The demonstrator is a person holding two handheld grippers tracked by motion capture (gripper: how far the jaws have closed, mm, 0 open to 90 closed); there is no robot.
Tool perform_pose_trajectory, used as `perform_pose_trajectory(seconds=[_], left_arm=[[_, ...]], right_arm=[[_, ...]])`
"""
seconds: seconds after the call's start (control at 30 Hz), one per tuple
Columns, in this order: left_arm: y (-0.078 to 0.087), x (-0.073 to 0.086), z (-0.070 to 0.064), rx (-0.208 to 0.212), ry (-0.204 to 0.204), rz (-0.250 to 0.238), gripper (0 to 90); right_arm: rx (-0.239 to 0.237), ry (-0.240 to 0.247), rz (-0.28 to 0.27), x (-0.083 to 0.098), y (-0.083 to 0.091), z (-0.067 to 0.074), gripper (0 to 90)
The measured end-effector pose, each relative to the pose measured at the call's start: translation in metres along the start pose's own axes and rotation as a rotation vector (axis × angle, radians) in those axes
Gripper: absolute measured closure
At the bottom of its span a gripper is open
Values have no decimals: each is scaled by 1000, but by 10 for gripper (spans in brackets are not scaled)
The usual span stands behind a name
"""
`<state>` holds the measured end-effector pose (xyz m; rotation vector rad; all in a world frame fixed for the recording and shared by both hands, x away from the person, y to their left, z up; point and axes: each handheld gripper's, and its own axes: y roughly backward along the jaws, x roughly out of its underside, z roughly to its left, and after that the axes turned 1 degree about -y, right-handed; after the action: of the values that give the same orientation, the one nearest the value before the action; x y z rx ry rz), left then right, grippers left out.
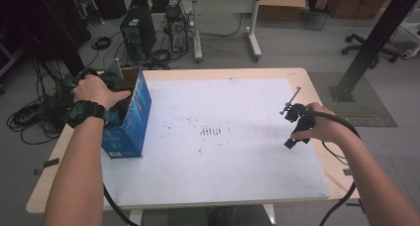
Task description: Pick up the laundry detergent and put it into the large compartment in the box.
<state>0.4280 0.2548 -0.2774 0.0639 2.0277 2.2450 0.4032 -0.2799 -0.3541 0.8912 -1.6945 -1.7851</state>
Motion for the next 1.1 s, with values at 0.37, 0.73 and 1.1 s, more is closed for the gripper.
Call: perform_pose_trajectory(seconds=[0.37,0.73,1.1], left_arm=[[1,1,-1,-10,-2,-2,370],[3,2,-2,-11,-6,-10,317],[17,4,-5,-46,-21,-16,266]], right_arm=[[-3,-3,-2,1,1,0,145],[-2,-3,-5,3,2,-2,144],[-4,-4,-10,5,3,-3,144]])
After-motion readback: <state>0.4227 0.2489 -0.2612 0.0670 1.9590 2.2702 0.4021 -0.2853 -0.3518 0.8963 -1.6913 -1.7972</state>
